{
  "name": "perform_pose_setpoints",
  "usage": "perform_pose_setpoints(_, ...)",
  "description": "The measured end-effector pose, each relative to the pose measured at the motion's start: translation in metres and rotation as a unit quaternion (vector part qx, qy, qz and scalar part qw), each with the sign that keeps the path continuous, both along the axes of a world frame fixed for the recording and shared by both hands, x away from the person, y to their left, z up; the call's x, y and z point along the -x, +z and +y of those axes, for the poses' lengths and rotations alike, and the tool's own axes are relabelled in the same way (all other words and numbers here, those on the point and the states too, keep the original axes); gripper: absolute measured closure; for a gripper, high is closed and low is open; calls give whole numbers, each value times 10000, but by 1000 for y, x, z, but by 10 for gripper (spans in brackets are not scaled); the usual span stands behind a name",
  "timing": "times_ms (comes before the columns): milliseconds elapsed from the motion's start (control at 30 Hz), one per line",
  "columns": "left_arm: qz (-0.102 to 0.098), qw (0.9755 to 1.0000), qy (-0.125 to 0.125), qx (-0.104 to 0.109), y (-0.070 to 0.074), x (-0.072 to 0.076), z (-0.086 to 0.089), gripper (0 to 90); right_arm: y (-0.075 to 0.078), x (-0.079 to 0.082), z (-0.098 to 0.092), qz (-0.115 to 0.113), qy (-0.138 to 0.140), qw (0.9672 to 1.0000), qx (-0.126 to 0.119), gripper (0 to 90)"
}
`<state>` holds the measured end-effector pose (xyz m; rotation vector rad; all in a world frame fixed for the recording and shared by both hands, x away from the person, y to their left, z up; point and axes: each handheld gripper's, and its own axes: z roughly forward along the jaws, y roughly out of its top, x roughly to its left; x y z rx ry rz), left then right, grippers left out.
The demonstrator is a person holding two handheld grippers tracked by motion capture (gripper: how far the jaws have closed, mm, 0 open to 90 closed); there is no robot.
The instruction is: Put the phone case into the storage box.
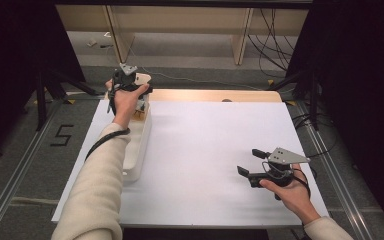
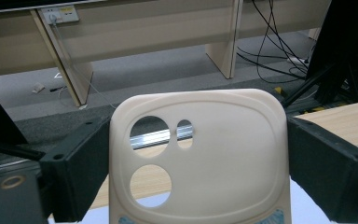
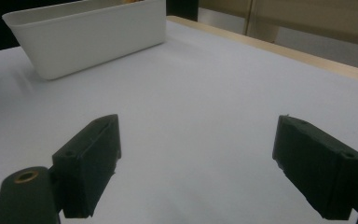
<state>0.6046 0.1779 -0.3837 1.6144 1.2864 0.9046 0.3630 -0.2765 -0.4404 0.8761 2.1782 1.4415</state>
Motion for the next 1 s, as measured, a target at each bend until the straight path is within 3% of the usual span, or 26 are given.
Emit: perform_pose_setpoints(1000, 146, 9999, -27, -54, -8, -1, -1, 102, 0, 0, 0, -3, 12, 10000, -6, 160)
